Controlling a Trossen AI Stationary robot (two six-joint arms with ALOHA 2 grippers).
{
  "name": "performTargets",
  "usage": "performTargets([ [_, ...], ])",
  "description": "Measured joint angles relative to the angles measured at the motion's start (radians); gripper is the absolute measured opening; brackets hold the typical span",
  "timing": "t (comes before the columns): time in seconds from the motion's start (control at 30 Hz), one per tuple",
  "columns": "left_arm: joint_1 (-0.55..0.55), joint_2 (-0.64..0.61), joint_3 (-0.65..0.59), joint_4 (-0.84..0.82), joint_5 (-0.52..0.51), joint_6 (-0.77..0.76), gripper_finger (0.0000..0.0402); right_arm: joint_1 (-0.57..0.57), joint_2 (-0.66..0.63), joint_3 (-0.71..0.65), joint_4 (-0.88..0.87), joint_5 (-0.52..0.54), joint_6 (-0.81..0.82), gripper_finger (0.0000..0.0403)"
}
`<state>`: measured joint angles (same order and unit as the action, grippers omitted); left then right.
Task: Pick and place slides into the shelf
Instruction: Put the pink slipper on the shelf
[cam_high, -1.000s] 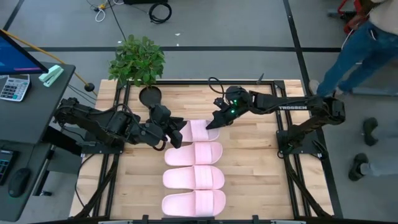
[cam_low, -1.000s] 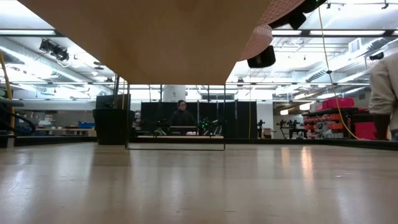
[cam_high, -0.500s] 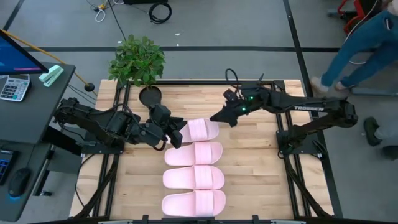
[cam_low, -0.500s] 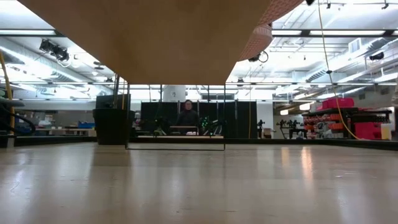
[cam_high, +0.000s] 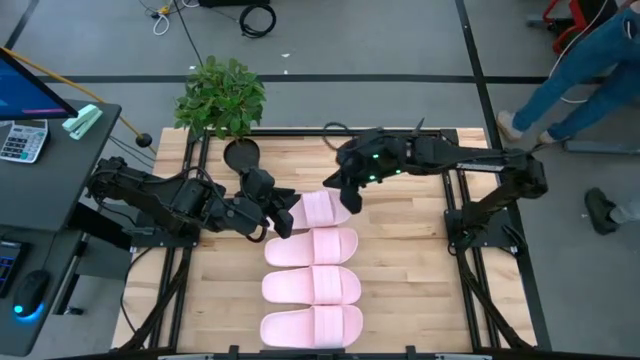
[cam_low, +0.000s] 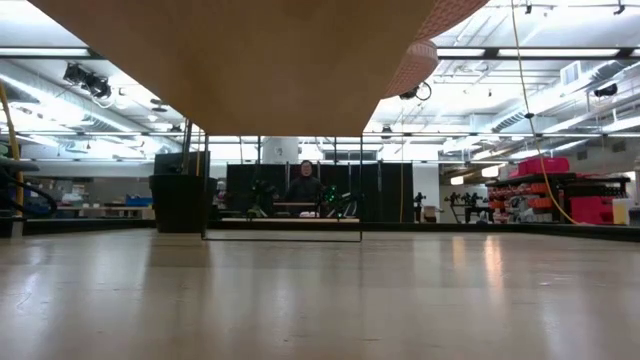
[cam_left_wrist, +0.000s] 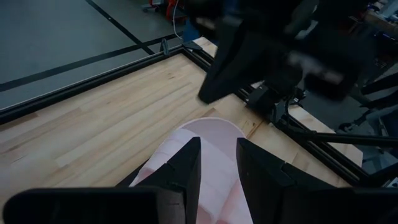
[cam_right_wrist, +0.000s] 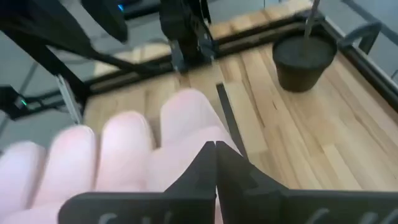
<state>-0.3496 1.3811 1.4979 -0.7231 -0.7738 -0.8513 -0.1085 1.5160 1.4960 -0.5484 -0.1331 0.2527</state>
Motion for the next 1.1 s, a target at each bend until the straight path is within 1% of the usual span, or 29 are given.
performTargets([
  [0.13, 0.000, 0.000, 0.000, 0.000, 0.000, 0.000, 0.0107, 0.001, 0.072, 0.021, -0.034, 0.004, -0.018, 0.0003],
  [0.33, 0.000, 0.000, 0.000, 0.000, 0.000, 0.000, 0.0107, 0.004, 0.140, 0.017, -0.050, -0.004, -0.018, 0.0002],
  [0.6, 0.000, 0.000, 0.000, -0.001, 0.000, 0.000, 0.0107, 0.016, 0.179, 0.019, -0.100, -0.027, -0.003, 0.0001],
  [0.9, 0.000, 0.000, 0.000, -0.007, 0.000, 0.000, 0.0107, 0.019, 0.223, 0.019, -0.111, -0.067, 0.015, 0.0000],
  [1.0, 0.000, 0.000, 0.000, -0.008, 0.000, 0.000, 0.0107, 0.019, 0.236, 0.012, -0.109, -0.068, 0.015, 0.0000],
  [1.1, 0.000, 0.000, 0.000, -0.007, 0.000, -0.001, 0.0107, 0.018, 0.235, -0.023, -0.096, -0.055, 0.014, 0.0000],
])
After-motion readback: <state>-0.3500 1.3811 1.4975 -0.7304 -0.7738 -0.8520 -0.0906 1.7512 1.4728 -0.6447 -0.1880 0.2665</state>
